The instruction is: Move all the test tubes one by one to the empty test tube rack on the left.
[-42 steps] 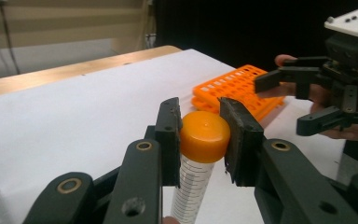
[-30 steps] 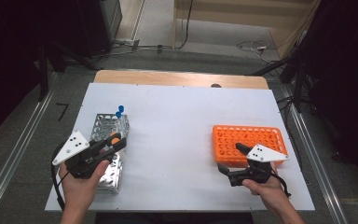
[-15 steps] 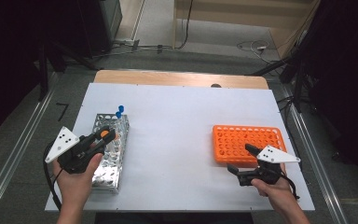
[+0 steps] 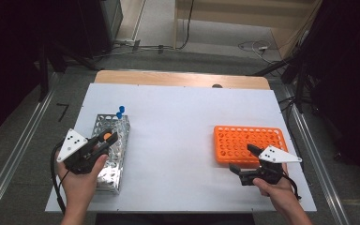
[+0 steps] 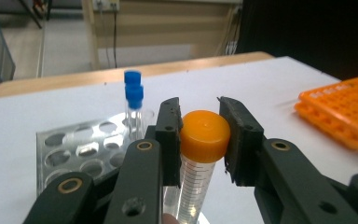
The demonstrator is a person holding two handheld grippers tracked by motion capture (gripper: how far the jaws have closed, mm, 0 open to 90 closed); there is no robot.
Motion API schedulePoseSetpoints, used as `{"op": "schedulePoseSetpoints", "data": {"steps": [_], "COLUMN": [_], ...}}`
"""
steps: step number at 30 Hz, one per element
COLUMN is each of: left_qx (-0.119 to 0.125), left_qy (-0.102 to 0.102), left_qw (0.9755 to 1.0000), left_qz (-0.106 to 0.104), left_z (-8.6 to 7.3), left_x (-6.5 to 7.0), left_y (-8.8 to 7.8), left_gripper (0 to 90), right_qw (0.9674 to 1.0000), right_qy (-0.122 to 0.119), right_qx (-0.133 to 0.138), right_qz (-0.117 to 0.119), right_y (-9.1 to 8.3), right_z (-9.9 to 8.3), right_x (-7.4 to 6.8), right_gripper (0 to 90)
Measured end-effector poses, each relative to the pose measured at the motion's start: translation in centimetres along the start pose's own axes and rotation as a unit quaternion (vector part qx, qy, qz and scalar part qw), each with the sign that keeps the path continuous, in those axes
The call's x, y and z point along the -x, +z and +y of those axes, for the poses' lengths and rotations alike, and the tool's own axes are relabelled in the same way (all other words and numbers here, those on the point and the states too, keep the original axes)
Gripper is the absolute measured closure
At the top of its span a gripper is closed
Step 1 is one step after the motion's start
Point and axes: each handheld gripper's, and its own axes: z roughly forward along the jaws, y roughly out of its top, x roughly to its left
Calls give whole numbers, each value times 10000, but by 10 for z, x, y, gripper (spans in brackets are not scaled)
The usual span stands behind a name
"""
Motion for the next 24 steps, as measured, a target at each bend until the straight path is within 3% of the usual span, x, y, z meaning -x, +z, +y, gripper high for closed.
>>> {"op": "schedulePoseSetpoints", "data": {"steps": [9, 17, 20, 24], "left_qx": [-68, -297, -273, -181], "left_qy": [54, -51, -117, -233], "left_qw": [9995, 9991, 9994, 9996], "left_qz": [299, 295, 203, -7], "left_z": [-2, -5, -4, -2], "left_x": [4, 3, 3, 1], "left_y": [-3, 3, 2, 0], "left_gripper": [672, 587, 511, 326], "right_qw": [10000, 10000, 10000, 10000], "right_qy": [29, 34, 39, 24], "right_qx": [4, 5, 5, 31], "right_qz": [-17, -30, -12, -3], "right_y": [0, 0, 0, 0], "right_z": [-1, -1, -1, -1], "right_x": [2, 4, 4, 5], "right_gripper": [3, 7, 7, 7]}}
